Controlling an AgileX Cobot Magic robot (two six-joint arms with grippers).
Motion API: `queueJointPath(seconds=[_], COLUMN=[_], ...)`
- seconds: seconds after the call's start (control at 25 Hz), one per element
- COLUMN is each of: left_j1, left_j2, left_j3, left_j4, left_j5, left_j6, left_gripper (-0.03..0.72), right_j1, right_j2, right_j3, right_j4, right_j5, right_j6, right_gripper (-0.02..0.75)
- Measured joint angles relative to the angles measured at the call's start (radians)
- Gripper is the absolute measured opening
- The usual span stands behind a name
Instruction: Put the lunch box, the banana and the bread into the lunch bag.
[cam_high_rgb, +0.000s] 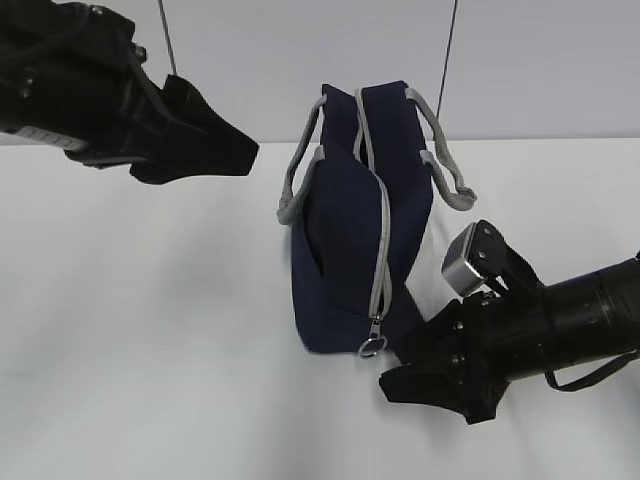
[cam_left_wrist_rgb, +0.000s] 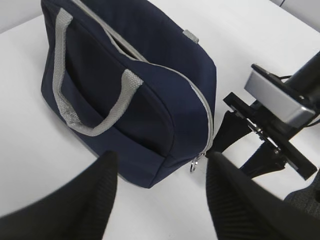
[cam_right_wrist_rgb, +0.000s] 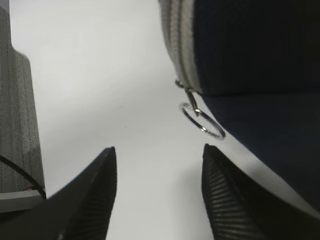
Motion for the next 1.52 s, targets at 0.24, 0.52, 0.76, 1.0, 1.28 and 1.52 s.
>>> queueJointPath(seconds=[0.24, 0.52, 0.76, 1.0, 1.28, 1.52], left_j1=[0.000, 0.000, 0.000, 0.000, 0.000, 0.000], left_j2=[0.000, 0.000, 0.000, 0.000, 0.000, 0.000], left_j3=[0.000, 0.000, 0.000, 0.000, 0.000, 0.000], left_j4=[0.000, 0.000, 0.000, 0.001, 0.001, 0.001], left_j5=[0.000, 0.000, 0.000, 0.000, 0.000, 0.000], left_j6=[0.001, 0.001, 0.002, 0.002, 0.002, 0.002], left_gripper=[0.401, 0.396, 0.395, 0.393, 0.393, 0.393], right_j1=[0.000, 0.000, 0.000, 0.000, 0.000, 0.000], right_j2=[0.008, 0.019, 0.067, 0.107, 0.109, 0.109], right_j3=[-0.005, -0.008, -0.031, -0.059, -0.062, -0.062], right_j4=[0.019, 0.046, 0.065, 0.069, 0.045, -0.034], right_j5=[0.000, -0.004, -0.002, 0.005, -0.011, -0.016], right_j6=[-0.020, -0.044, -0.050, -0.052, -0.026, 0.044], right_gripper=[0.404, 0.404, 0.404, 0.404, 0.404, 0.404])
